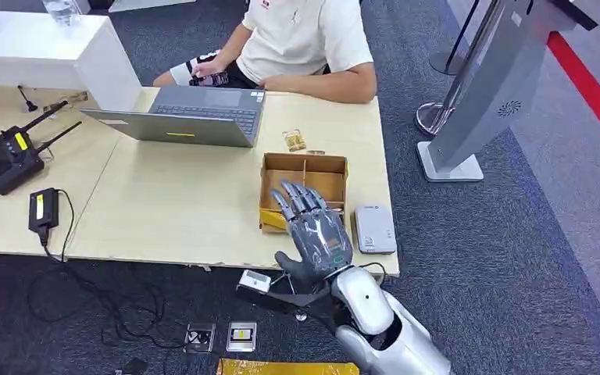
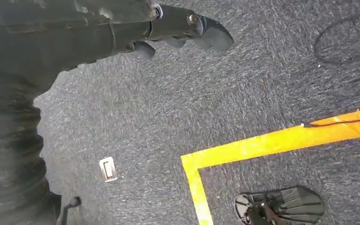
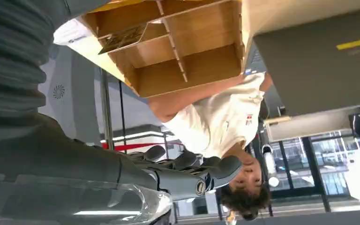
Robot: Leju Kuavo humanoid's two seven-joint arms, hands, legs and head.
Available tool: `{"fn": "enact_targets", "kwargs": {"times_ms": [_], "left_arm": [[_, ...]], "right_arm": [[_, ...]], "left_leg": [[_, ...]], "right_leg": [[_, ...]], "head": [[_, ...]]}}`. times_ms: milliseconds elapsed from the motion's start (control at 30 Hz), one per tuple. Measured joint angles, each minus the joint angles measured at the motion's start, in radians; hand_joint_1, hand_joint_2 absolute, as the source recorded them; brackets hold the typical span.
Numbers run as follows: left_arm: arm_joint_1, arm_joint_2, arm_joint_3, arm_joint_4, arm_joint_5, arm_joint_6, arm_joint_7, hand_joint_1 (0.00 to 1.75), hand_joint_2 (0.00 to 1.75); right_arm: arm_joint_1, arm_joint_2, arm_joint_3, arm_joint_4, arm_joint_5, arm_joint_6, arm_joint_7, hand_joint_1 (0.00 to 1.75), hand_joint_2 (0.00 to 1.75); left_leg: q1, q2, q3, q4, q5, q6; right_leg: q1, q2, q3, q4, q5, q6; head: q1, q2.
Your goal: Pass the card to the sensor for recognition and then transmit it.
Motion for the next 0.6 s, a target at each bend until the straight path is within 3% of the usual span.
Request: {"fn": "enact_targets", "kwargs": {"times_ms": [233,600], "left_arm": [[0.000,0.000,0.000,0.000,-0.006,0.001,-0.007,0.00,1.75],[0.000,0.000,-0.001,0.000,-0.011,0.001,-0.007,0.00,1.75]], "right_arm": [[-0.071,0.038,0.020,0.121,0.013,-0.001,0.022,0.00,1.75],[-0.149,0.054,0.028,0.255,0.011,0.002,0.046,0.00,1.75]], "left_leg": [[0.000,0.000,0.000,0.000,0.000,0.000],[0.000,0.000,0.000,0.000,0.000,0.000]], "right_leg": [[0.000,0.000,0.000,0.000,0.000,0.000],[0.000,0.000,0.000,0.000,0.000,0.000]], "head": [[0.000,0.000],[0.000,0.000]]}}
